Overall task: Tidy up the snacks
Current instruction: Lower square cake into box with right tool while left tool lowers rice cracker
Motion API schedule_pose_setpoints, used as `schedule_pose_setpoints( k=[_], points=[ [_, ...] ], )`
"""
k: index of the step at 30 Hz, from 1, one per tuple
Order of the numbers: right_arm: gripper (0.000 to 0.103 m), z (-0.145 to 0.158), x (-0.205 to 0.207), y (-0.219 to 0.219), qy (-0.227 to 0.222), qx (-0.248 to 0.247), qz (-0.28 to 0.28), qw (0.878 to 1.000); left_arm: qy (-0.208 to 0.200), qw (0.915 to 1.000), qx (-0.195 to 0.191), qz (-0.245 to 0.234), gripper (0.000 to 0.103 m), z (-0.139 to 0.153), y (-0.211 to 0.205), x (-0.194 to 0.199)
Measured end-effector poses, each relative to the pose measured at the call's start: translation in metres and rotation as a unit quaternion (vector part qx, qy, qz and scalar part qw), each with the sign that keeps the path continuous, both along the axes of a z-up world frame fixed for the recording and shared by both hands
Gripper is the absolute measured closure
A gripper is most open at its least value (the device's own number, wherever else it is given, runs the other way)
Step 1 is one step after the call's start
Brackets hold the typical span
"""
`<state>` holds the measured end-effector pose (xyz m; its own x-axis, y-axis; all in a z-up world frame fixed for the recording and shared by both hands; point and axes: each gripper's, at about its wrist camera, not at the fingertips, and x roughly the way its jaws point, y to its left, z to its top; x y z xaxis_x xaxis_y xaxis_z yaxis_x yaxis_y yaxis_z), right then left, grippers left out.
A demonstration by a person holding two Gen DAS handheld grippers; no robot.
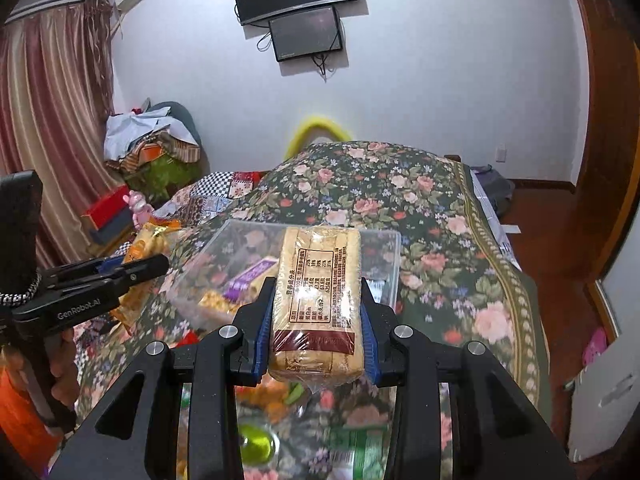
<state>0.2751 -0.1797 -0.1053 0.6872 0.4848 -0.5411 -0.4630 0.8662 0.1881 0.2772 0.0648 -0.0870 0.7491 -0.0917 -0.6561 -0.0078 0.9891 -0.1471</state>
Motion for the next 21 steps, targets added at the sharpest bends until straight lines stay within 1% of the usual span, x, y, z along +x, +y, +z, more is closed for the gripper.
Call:
schedule_pose_setpoints(
  k=[6,10,13,17,21],
  points=[
    [0.070,-0.008,0.023,0.010,0.008,0.006,0.002,1.000,0.020,0.9997,-0.004,0.013,0.069,-0.015,0.009,0.034],
    [0.070,-0.016,0.038,0.020,0.018,0.004,0.004,1.000,0.028,0.9993,0.008,0.024,0.069,-0.024,0.012,0.053],
    [0.070,-0.023,0.048,0.029,0.027,-0.002,0.006,1.000,0.038,0.9988,0.004,0.030,0.069,-0.034,0.016,0.068],
    [0.070,-0.036,0.062,0.038,0.048,-0.008,0.013,0.999,0.053,0.9980,0.006,0.035,0.069,-0.047,0.018,0.083],
    [0.070,-0.048,0.071,0.043,0.071,-0.014,0.018,0.997,0.065,0.9973,0.007,0.036,0.069,-0.057,0.017,0.088]
  ],
)
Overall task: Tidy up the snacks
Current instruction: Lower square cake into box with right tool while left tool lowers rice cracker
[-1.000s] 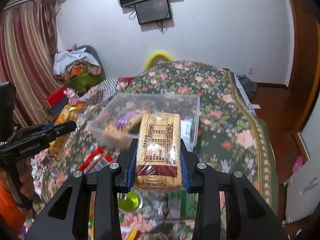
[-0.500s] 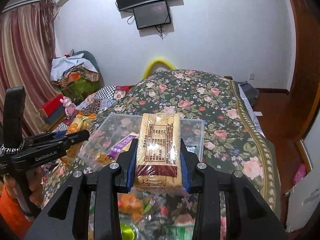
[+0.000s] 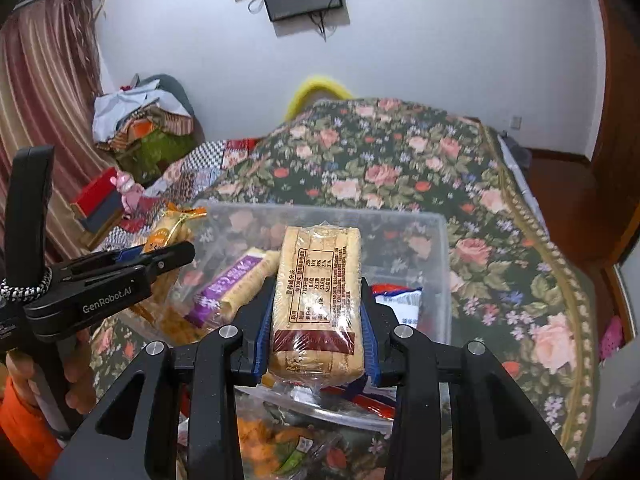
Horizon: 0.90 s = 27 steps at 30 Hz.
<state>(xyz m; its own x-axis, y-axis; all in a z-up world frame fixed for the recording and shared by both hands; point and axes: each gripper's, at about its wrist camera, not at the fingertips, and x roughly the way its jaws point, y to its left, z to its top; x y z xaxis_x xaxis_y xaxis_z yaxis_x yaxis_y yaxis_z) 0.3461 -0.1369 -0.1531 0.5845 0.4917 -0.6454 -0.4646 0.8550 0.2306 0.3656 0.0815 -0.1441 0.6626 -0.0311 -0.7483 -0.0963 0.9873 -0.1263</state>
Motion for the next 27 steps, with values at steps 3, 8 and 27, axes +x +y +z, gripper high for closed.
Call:
schedule_pose_setpoints(
  k=[3,8,27],
  points=[
    [0.070,-0.007,0.003,0.004,0.013,-0.008,0.004,1.000,0.004,1.0000,-0.003,0.002,0.069,-0.005,0.000,0.000],
    [0.069,-0.008,0.001,0.007,0.017,-0.012,0.004,1.000,0.003,1.0000,0.001,0.005,0.061,-0.007,0.000,-0.003],
    [0.048,0.032,-0.051,-0.003,-0.030,-0.041,0.010,0.999,-0.037,0.9989,0.019,-0.019,0.041,0.042,-0.020,-0.075]
  ],
)
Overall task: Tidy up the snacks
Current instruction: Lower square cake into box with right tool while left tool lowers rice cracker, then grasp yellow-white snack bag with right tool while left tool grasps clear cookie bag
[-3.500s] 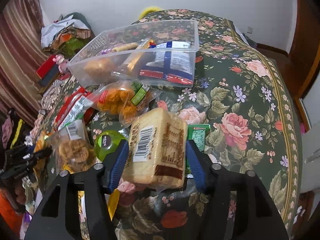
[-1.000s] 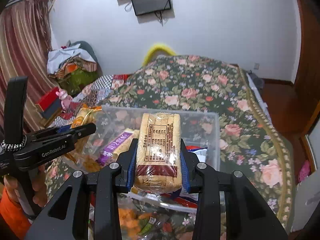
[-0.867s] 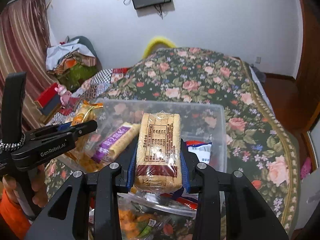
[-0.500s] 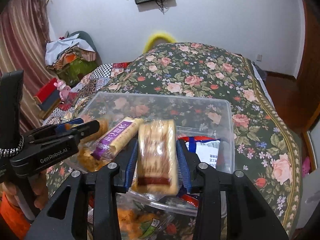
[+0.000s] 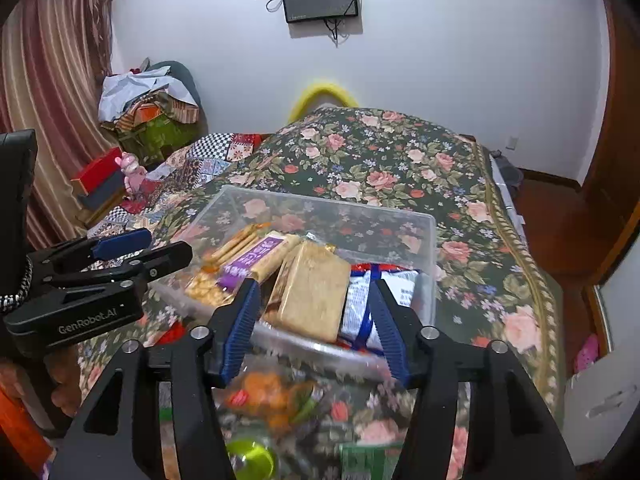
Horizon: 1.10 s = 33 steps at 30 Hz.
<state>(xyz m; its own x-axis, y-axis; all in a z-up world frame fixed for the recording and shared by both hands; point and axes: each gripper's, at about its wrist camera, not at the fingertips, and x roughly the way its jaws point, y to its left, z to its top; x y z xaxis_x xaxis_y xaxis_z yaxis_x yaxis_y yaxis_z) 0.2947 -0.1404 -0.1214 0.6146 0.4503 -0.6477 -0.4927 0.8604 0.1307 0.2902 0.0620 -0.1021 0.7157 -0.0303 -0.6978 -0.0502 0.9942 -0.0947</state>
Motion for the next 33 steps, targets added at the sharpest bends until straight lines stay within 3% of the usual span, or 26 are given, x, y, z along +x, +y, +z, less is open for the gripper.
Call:
schedule_pose_setpoints(
  k=[8,14,16,24,33],
  points=[
    [0.048,0.012,-0.046,-0.029,-0.004,0.003,-0.007,1.000,-0.004,0.9999,0.000,-0.014,0.035,0.017,-0.016,-0.060],
    [0.047,0.011,-0.081,-0.049,0.002,0.006,-0.008,1.000,0.016,0.9996,-0.003,-0.025,0.035,0.005,-0.028,-0.101],
    [0.042,0.008,-0.092,-0.052,0.007,0.010,-0.006,1.000,0.025,0.9993,-0.002,-0.029,0.035,-0.003,-0.030,-0.113],
    [0.034,-0.030,-0.127,-0.043,0.052,0.004,0.015,0.999,0.050,0.9979,0.001,-0.042,0.035,-0.029,-0.035,-0.156],
    [0.033,-0.086,-0.136,-0.024,0.116,-0.009,0.021,0.993,0.076,0.9963,-0.017,-0.037,0.035,-0.053,-0.026,-0.174]
  ],
)
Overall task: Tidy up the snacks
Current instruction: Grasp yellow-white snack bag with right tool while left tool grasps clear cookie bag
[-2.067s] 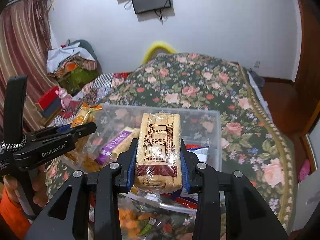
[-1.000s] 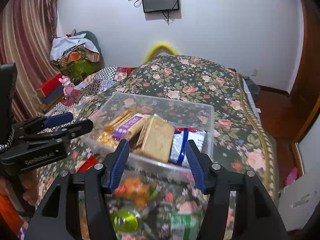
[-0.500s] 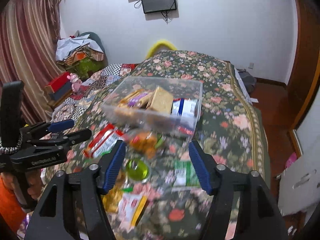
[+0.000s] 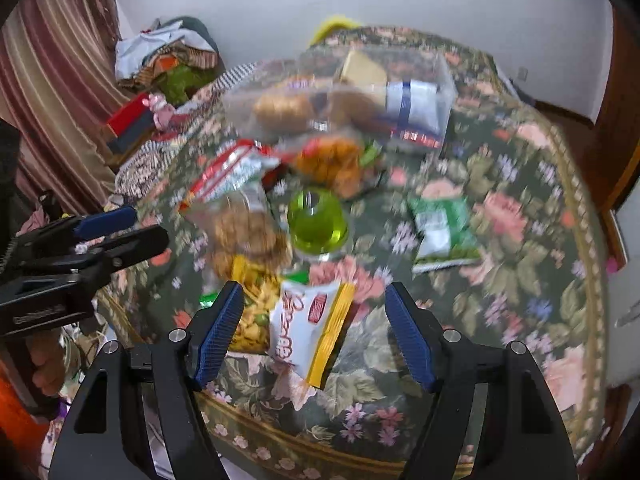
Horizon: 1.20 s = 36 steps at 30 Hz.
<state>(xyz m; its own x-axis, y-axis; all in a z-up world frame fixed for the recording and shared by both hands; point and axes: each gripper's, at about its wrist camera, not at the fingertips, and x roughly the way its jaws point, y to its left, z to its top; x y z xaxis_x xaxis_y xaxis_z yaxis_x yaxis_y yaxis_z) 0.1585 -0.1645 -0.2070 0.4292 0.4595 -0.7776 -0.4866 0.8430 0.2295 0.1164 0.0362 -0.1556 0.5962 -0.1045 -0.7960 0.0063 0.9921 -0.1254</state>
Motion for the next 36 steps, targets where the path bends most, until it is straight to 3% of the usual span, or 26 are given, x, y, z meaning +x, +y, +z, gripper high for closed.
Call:
schedule_pose_setpoints(
  k=[3,6,7,9,12,23,28,31,33,36],
  points=[
    [0.038,-0.014,-0.001,0.005,0.016,-0.002,0.009,1.000,0.008,1.0000,-0.003,-0.003,0.035,-0.008,-0.002,-0.001],
    [0.056,-0.022,0.000,0.005,0.030,0.011,0.019,0.999,0.014,0.9998,-0.008,-0.007,0.035,-0.014,-0.005,0.000],
    [0.057,-0.022,0.000,0.004,0.033,0.018,0.020,0.999,0.016,0.9998,-0.010,-0.008,0.035,-0.017,-0.007,0.001],
    [0.073,-0.020,-0.002,0.002,0.023,0.015,0.016,0.999,0.020,0.9996,-0.014,-0.010,0.035,-0.020,-0.010,0.004],
    [0.079,-0.020,0.000,-0.003,0.027,0.028,0.022,0.999,0.027,0.9993,-0.020,-0.014,0.035,-0.027,-0.017,0.009],
    [0.086,-0.007,0.007,-0.040,-0.006,0.035,-0.020,0.999,0.043,0.9984,-0.036,-0.010,0.038,-0.043,-0.036,0.043],
    [0.082,-0.009,0.013,-0.046,0.006,0.023,-0.028,0.999,0.061,0.9965,-0.057,0.006,0.057,-0.056,-0.037,0.056],
    [0.061,-0.012,0.016,-0.048,0.016,0.021,-0.035,0.999,0.055,0.9962,-0.067,0.008,0.060,-0.056,-0.037,0.056],
    [0.042,-0.012,0.019,-0.047,0.025,0.029,-0.039,0.999,0.051,0.9964,-0.067,0.003,0.063,-0.054,-0.037,0.053],
    [0.032,-0.013,0.017,-0.039,0.024,0.029,-0.034,0.999,0.043,0.9970,-0.064,-0.003,0.067,-0.049,-0.035,0.046]
  ],
)
